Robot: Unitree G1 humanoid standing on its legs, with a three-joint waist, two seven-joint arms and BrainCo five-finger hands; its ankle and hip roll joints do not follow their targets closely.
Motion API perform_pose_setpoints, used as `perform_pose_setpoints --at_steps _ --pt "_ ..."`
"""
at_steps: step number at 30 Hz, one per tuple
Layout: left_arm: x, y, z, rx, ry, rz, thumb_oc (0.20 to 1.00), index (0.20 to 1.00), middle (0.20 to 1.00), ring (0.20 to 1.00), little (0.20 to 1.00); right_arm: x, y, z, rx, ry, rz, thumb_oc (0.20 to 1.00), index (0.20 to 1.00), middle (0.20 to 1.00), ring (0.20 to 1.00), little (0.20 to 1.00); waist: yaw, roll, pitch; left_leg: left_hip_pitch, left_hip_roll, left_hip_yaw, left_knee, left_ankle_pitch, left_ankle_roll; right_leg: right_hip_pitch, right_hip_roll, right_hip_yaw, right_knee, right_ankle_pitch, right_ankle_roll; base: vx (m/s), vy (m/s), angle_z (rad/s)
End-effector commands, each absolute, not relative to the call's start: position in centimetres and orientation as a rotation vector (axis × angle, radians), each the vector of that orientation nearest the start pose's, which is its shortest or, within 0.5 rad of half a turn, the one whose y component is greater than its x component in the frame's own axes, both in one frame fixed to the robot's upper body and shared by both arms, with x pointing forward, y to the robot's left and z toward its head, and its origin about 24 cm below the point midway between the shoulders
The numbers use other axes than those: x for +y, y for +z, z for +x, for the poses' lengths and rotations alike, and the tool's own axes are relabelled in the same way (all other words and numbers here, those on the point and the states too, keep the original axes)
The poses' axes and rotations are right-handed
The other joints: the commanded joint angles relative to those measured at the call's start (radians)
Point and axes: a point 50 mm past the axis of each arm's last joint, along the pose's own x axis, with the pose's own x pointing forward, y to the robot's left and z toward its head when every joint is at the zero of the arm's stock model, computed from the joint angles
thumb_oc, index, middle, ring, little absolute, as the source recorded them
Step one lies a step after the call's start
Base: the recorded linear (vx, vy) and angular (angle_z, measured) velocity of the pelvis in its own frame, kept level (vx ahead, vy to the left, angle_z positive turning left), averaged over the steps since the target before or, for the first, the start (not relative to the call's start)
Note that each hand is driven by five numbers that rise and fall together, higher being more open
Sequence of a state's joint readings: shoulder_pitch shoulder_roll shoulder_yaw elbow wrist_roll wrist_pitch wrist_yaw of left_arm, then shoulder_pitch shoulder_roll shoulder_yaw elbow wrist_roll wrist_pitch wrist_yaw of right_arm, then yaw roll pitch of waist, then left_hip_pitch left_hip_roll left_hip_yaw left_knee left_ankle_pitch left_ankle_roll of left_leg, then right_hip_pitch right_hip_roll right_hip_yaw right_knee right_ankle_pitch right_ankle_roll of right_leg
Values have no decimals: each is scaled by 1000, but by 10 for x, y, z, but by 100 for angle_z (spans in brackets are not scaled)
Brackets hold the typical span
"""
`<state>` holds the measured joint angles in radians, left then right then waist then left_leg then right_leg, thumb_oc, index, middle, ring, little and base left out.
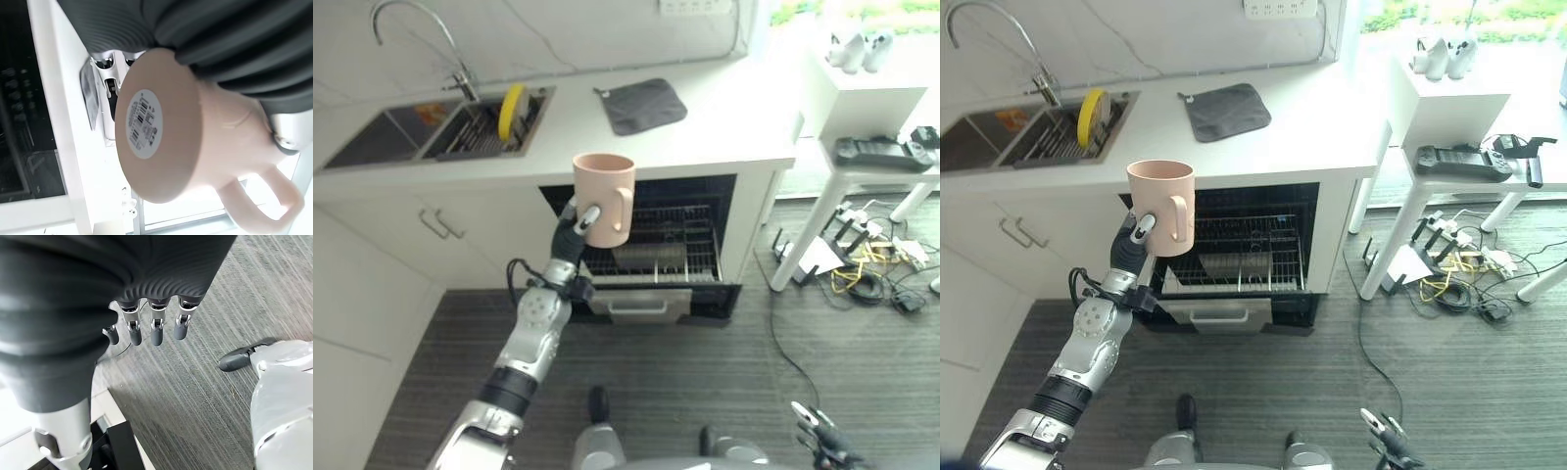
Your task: Place the dishes in the dishwasher.
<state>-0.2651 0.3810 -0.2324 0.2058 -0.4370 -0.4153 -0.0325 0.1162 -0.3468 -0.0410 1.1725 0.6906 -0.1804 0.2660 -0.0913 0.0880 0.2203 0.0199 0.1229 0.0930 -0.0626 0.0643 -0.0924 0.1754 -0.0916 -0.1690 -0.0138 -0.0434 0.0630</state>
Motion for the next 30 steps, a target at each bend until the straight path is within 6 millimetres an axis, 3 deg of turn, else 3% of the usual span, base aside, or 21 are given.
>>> perform_pose_setpoints --at_steps 1,12,16,20,26,28,29,30 --pt "179 134 288 -571 -221 3 200 200 200 200 200 -271 -144 81 849 -434 435 1000 1000 1000 1000 1000 26 -28 -5 59 -51 5 -4 -12 42 -80 -50 -35 157 -47 55 61 144 0" --pt "180 138 287 -563 -219 24 200 200 200 200 200 -265 -145 86 841 -430 438 1000 1000 1000 1000 1000 46 -44 -36 87 -89 46 -18 -62 100 -96 -84 -38 157 -17 97 43 96 -5" --pt "176 136 286 -554 -234 35 200 200 200 200 200 -256 -142 103 787 -412 440 1000 1000 1000 1000 1000 45 -48 -24 101 -114 75 -25 -91 137 -187 -78 -50 338 31 122 3 65 -10" --pt "174 136 288 -541 -235 14 200 200 200 200 200 -260 -142 105 814 -446 406 1000 1000 1000 1000 1000 38 -61 -10 127 -95 121 -19 -99 113 -159 -73 -72 164 37 112 23 -172 -24" --pt "171 121 280 -487 -214 -107 200 200 200 200 200 -275 -129 118 683 -581 415 1000 1000 1000 1000 1000 42 -67 -35 146 -70 164 -15 -95 85 -84 -49 -101 56 34 90 52 -142 4" --pt "174 117 276 -457 -196 -207 200 200 200 200 200 -283 -108 139 521 -584 368 1000 1000 1000 1000 1000 33 -71 -37 153 -64 160 -10 -97 78 -68 -37 -91 36 30 76 40 -166 -4" --pt "181 108 270 -437 -170 -310 200 200 200 200 200 -287 -54 179 196 -479 246 1000 1000 1000 1000 1000 13 -79 -34 164 -58 166 10 -106 72 -48 -34 -90 18 30 66 26 -158 -3" --pt "182 107 270 -437 -166 -316 200 200 200 200 200 -286 -48 184 170 -466 234 1000 1000 1000 1000 1000 12 -80 -36 160 -58 168 13 -104 72 -52 -34 -90 16 34 65 22 -164 -8"
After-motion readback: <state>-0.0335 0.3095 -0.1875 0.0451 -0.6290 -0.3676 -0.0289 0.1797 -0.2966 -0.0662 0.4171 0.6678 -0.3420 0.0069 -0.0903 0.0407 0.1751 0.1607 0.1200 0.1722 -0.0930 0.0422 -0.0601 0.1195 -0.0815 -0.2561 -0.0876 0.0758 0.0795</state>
